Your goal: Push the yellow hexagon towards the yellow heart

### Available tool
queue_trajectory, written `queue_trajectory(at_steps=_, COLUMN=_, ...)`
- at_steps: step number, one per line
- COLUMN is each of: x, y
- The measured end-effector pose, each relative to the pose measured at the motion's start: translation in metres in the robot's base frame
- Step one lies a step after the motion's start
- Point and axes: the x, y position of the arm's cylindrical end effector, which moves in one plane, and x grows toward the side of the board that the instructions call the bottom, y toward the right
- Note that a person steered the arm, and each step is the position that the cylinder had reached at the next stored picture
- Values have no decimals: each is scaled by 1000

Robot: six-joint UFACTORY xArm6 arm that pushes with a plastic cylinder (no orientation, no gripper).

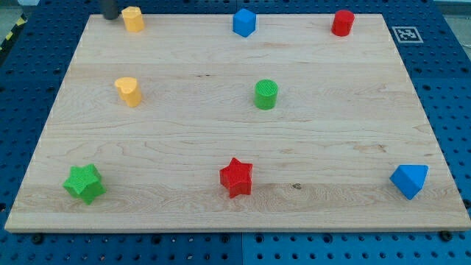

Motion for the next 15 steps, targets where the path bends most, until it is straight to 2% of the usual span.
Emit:
queue_trajectory(at_steps=1, x=0, y=27)
queue_trajectory(at_steps=3, x=8, y=34)
queue_trajectory(at_steps=4, x=21, y=55)
queue_trajectory(at_steps=6, x=22, y=108)
queue_trajectory(at_steps=7, x=30, y=108)
queue_trajectory(at_steps=8, x=63, y=105)
queue_trajectory(at_steps=9, x=73, y=97)
queue_trajectory(at_steps=11, x=67, y=90)
queue_trajectory(at_steps=13, x=85, y=62)
queue_trajectory(at_steps=15, x=84, y=46)
